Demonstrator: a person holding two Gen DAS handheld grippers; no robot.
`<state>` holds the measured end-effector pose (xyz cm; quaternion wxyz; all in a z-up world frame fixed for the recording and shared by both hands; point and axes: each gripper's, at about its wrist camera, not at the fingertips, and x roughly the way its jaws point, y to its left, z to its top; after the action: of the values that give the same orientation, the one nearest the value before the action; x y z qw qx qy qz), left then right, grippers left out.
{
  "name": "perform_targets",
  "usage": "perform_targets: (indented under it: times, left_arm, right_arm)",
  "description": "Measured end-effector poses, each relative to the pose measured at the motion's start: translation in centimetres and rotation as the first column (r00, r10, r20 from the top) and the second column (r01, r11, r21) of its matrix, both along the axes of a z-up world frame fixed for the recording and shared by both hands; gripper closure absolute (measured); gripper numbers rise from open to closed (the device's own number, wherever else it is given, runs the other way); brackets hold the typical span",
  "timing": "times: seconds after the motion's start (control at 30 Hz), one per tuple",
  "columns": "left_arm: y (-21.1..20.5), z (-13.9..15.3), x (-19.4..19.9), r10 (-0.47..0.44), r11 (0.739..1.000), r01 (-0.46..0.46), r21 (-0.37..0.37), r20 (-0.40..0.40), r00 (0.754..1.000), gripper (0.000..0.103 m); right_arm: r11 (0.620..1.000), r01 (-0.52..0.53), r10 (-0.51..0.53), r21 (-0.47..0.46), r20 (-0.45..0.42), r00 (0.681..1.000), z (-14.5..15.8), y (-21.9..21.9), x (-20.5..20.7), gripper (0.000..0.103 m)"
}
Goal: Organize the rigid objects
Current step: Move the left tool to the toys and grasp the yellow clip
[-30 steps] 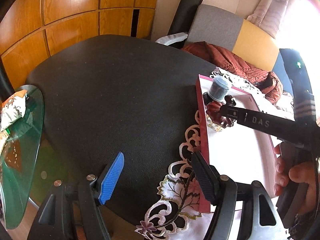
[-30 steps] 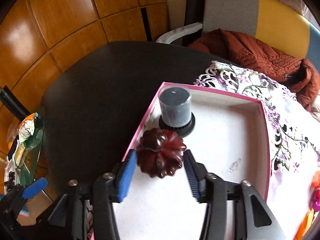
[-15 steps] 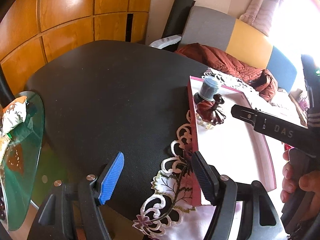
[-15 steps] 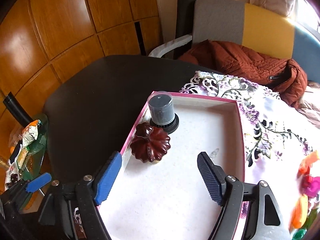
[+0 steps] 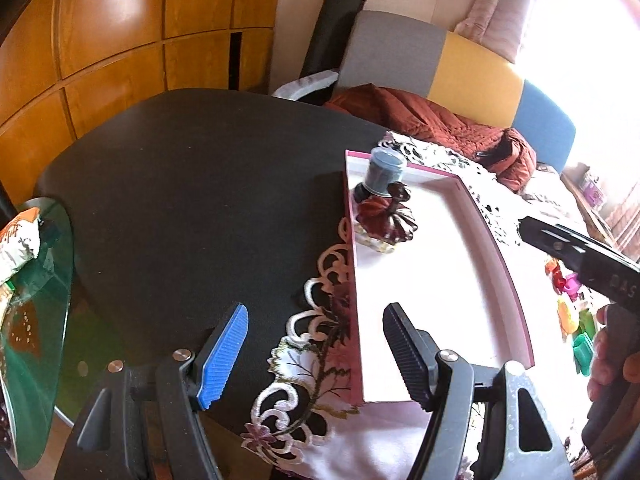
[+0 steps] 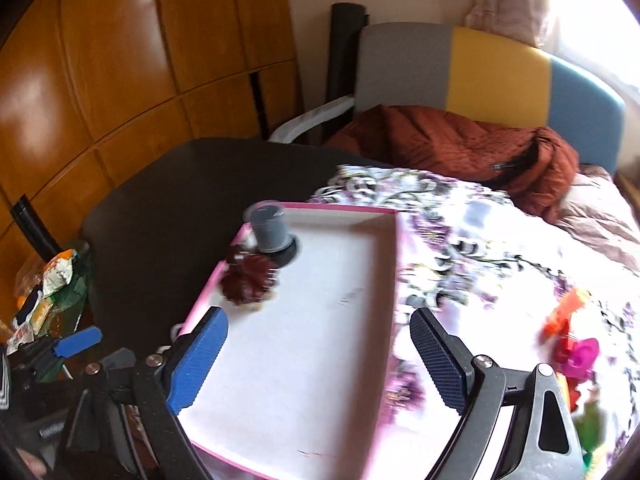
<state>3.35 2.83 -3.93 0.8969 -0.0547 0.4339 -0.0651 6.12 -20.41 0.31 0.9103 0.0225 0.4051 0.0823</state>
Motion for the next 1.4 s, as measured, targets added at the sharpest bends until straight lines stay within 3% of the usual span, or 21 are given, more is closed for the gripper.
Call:
perform_targets:
  times: [0.23,0.4,0.53,0.7,0.77,0.87,1.17,1.4]
  left_arm:
    - [-1.2,-0.1,0.1,-0.042,0.998,0.041,-0.041,-0.025,0.999,0.033]
    - [-2.8,0.4,0.1,-0.105,0.993,0.103,-0.062,-0.024,0.994,0.034]
    - [-4.9,1.1,0.1,-0.167,0.985,0.166,-0.057,-0.012,0.986,0.034]
    - [-8.5,1.8,0.3,-0.263,0.964,0.261,-0.057,-0.022,0.965,0.034]
    - [-10.7,2.0,0.2,-0.314,0.949,0.312,-0.055,-0.030,0.949,0.034]
    - [-14.3,2.1,0.4,-0.379,0.924,0.376,-0.065,-0.044,0.924,0.034]
    - [-25.9,1.3,0.3,-0.578,0.816,0.571,-0.089,-0.083,0.812,0.036]
    - [-32.1,-0.4,1.1,-0.637,0.771,0.626,-0.117,-0.133,0.759,0.041]
  right_arm:
    - [0.984,0.176,-0.175,-0.023,0.034,0.984,1.4,-8.5,-2.3,0.004]
    - [0.939,0.342,-0.340,-0.037,0.054,0.939,2.3,-16.4,-4.3,0.001]
    - [0.866,0.500,-0.499,-0.028,0.050,0.865,1.9,-23.1,-6.2,0.000]
    - [0.735,0.678,-0.678,0.006,0.012,0.735,-0.7,-29.8,-9.2,0.000]
    - [0.679,0.734,-0.733,0.026,-0.040,0.679,-2.1,-31.7,-10.2,0.000]
    - [0.628,0.770,-0.769,0.110,-0.066,0.636,-2.1,-33.4,-11.0,0.000]
    - [0.615,0.769,-0.766,0.174,-0.101,0.635,-2.2,-34.0,-11.2,0.000]
    - [0.600,0.772,-0.767,0.211,-0.125,0.630,-2.5,-34.6,-11.2,0.000]
